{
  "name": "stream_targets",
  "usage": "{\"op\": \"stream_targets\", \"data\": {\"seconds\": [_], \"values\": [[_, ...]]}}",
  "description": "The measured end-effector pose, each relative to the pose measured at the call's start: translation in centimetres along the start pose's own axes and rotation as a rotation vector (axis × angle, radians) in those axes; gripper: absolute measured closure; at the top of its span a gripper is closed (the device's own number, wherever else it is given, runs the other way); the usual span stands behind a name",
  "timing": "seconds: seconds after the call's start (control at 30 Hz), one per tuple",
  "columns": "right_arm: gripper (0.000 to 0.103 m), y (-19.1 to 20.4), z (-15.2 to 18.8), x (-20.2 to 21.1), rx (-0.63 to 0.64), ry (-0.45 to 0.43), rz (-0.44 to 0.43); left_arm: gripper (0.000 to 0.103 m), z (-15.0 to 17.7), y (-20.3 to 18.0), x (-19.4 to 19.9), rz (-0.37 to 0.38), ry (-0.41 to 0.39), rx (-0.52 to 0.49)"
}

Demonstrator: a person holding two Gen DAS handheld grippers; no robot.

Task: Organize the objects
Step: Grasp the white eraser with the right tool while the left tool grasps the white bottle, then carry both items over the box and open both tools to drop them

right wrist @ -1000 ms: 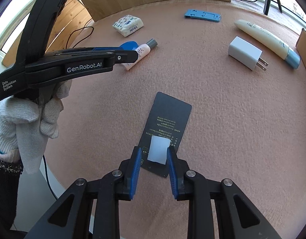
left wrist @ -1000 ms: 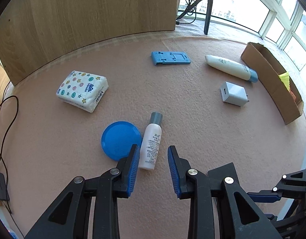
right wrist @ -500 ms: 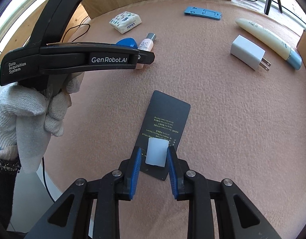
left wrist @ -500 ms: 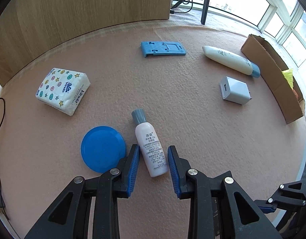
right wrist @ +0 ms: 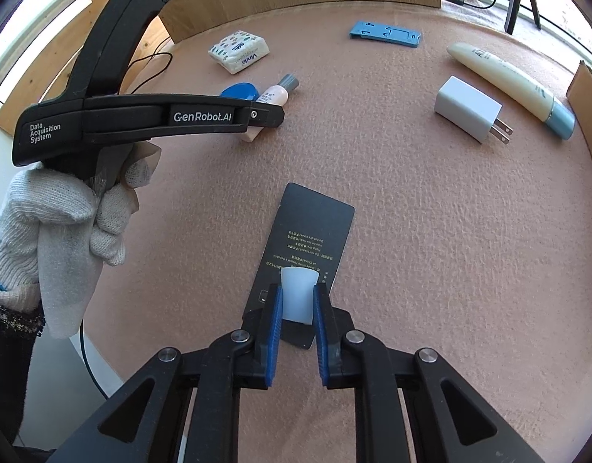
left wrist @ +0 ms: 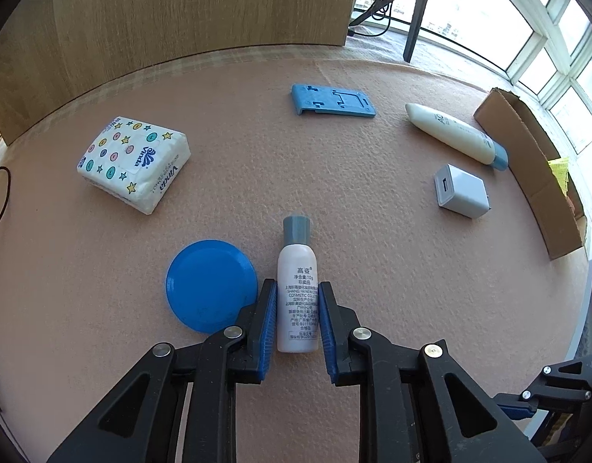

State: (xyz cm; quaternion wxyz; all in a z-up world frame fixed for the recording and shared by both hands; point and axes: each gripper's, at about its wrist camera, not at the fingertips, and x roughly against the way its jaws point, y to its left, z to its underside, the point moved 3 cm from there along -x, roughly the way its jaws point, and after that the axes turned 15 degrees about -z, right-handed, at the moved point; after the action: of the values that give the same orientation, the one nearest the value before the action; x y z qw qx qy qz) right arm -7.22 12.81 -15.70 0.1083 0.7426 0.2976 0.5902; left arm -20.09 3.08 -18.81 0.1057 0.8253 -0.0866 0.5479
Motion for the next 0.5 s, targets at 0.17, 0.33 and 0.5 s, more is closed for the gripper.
{"op": "stream_targets", "data": {"seconds": [0.17, 0.33, 0.5], "values": [[0.089, -1.0, 0.1, 2.6, -0.014, -0.046, 0.000, 0.081, 1.0, -0.4, 1.5, 0.018, -0.012, 0.023], [0.089, -3.2, -0.3, 6.8, -0.044, -0.125, 0.017, 0.081, 0.8, -2.2, 3.8, 0.045, -0.051, 0.023], [0.089, -6.6, -0.4, 11.8, -0.089, -0.217, 0.050, 0.081, -0.2, -6.0, 6.1, 0.095, -0.089, 0.001]]}}
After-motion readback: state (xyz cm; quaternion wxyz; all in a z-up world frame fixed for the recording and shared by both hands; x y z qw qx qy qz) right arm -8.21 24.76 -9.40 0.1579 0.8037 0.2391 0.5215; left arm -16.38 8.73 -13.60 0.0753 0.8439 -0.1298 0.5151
